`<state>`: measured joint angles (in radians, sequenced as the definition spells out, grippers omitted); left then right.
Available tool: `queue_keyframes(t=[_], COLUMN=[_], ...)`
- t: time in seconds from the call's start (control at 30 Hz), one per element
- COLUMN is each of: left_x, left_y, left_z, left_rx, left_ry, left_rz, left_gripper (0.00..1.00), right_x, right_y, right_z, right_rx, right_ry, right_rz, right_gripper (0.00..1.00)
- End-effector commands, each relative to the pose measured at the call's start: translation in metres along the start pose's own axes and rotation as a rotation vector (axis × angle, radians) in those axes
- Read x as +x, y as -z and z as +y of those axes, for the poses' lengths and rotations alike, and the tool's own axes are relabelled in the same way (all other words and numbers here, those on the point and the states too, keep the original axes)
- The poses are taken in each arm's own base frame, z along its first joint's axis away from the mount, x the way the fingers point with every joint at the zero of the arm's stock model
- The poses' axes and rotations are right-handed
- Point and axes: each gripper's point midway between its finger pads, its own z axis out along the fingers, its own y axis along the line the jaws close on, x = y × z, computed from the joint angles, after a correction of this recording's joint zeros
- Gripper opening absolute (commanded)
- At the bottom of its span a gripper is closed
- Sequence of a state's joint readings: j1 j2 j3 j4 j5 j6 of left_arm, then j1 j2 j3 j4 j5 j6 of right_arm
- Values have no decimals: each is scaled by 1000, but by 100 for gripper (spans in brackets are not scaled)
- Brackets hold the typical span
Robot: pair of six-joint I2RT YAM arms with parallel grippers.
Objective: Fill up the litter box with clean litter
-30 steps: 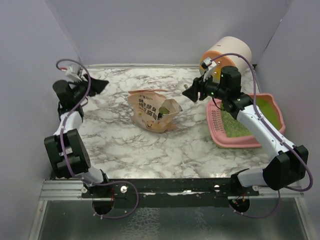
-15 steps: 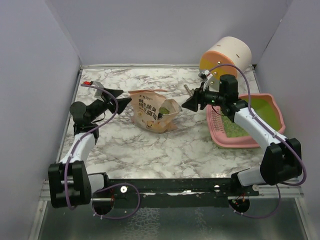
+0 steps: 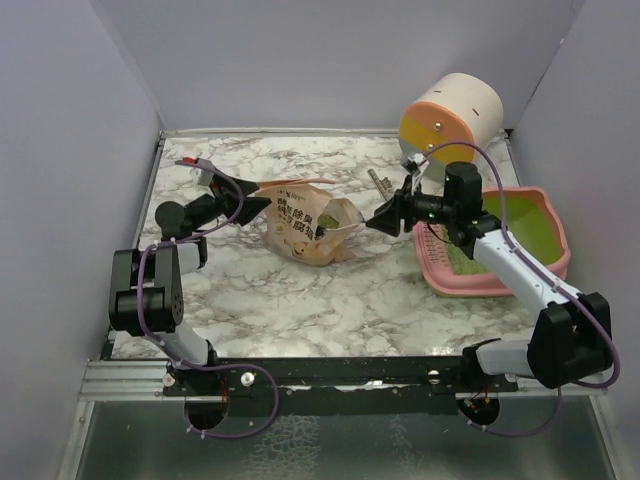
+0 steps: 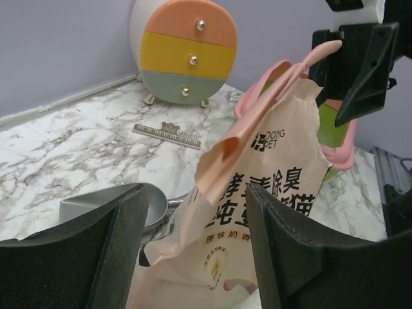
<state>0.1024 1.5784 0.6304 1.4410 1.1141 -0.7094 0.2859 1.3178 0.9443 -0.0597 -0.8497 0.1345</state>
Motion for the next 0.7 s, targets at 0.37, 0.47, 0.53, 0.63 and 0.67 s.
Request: queue_keyframes(t=[0.37,0.47,0.53,0.63,0.67], left_x=[-14,-9,-8,-7,-7], left_y=[-21,-24,-24,-24,-25], left_z=[-13,-12,-11,-8,-7], left_rx=[134,140,137,129,126], left_ry=[-69,-56,-54,-47,-43], left_rz=[-78,-70,-70,-75,-77], left_gripper=[57,54,52,47,46], right_x=[18,14,12,10,11], right_y=[-23,-29,-33,-37,-38], right_z=[-4,-7,-5,2,6], right_rx=[-183,-199,-231,-300,-326], right_ry=[139,172,191,196,199], right_rz=[-89,-127,-139,-152,-155], right_gripper=[54,54,55,54,54])
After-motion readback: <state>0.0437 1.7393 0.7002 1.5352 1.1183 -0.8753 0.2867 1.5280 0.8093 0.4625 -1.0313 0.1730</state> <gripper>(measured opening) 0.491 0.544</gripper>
